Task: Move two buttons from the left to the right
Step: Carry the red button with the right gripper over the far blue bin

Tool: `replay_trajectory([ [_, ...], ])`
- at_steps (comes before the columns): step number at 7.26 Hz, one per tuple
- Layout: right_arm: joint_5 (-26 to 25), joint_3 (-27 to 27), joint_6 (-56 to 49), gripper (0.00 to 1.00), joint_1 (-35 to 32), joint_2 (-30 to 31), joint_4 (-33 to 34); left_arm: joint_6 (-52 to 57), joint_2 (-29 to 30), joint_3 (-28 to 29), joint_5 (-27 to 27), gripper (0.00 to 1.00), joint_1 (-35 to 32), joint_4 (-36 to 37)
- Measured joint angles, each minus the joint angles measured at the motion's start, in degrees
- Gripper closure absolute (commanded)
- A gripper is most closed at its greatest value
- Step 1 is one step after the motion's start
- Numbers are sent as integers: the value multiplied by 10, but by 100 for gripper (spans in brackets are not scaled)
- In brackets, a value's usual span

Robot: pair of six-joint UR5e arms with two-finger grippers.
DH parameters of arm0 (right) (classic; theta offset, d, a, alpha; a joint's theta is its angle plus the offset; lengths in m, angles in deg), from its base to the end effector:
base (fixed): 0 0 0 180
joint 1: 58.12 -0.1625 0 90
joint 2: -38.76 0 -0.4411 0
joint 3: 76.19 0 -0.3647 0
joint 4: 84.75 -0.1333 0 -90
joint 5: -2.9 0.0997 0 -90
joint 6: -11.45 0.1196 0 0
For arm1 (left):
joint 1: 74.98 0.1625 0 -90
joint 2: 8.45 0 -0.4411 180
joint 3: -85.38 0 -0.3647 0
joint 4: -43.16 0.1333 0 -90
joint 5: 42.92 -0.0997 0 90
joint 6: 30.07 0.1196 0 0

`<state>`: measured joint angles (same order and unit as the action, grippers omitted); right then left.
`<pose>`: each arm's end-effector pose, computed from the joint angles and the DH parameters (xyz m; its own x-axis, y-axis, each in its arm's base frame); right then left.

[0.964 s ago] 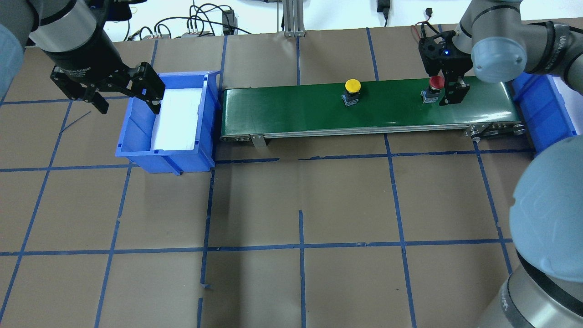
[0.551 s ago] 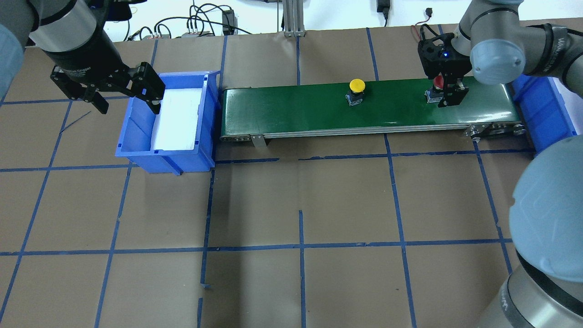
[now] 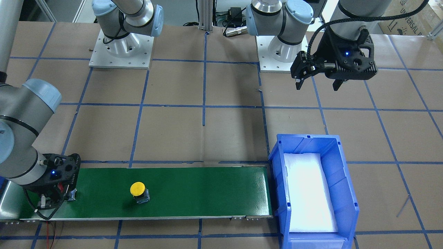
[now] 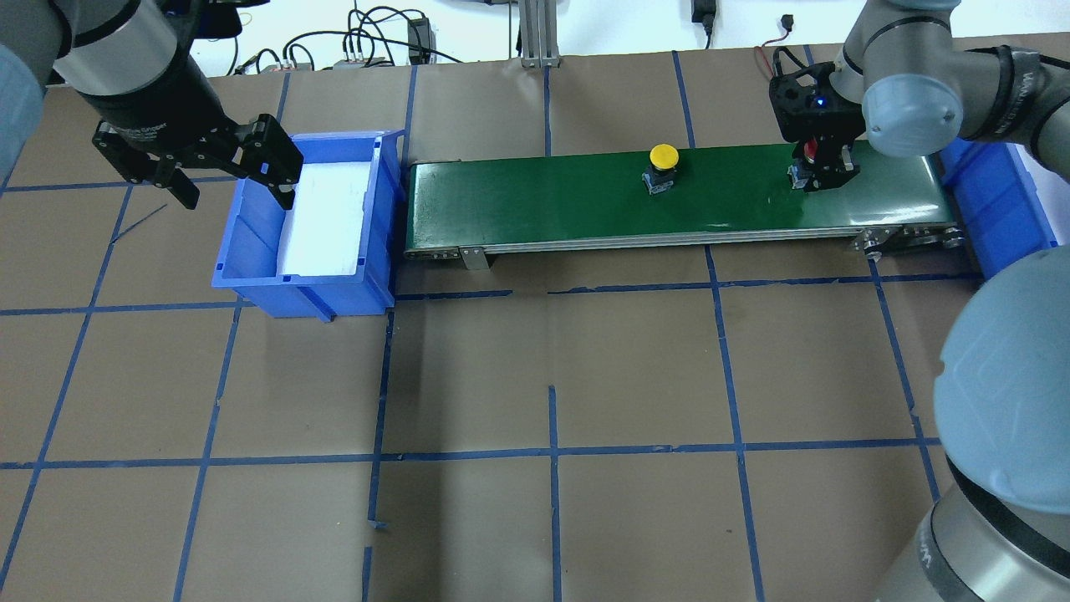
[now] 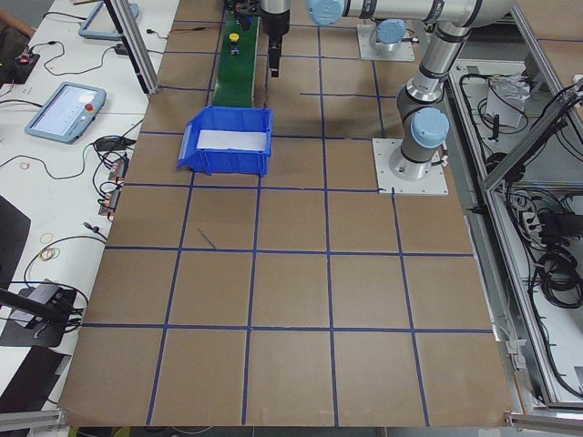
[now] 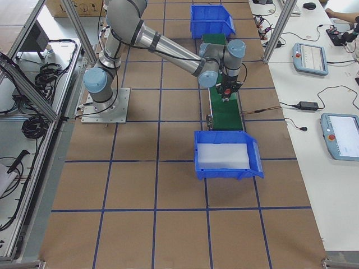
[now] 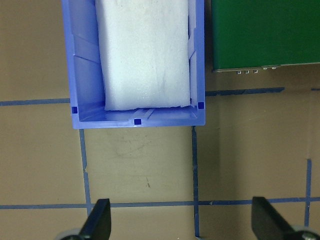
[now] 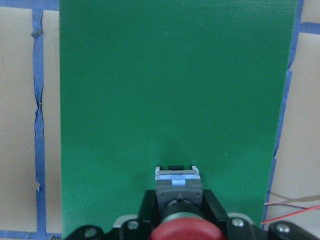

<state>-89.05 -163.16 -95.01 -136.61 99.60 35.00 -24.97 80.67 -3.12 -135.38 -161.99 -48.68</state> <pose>-0.0029 -0.6621 0.2741 0.0864 -0.9950 0.0509 -0.9952 -0.0838 0.0505 -0.1041 -0.4645 0.5001 -0.9984 0.0365 -0.0436 0.0367 0.9993 -0.0056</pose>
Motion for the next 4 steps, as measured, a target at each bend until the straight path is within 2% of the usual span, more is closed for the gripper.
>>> replay_trajectory([
  [3, -23, 33, 7, 89, 6, 20, -8, 0, 0, 0, 0, 0, 0, 0],
  [4, -38, 46, 4, 90, 28, 39, -19, 0, 0, 1, -1, 0, 0, 0],
])
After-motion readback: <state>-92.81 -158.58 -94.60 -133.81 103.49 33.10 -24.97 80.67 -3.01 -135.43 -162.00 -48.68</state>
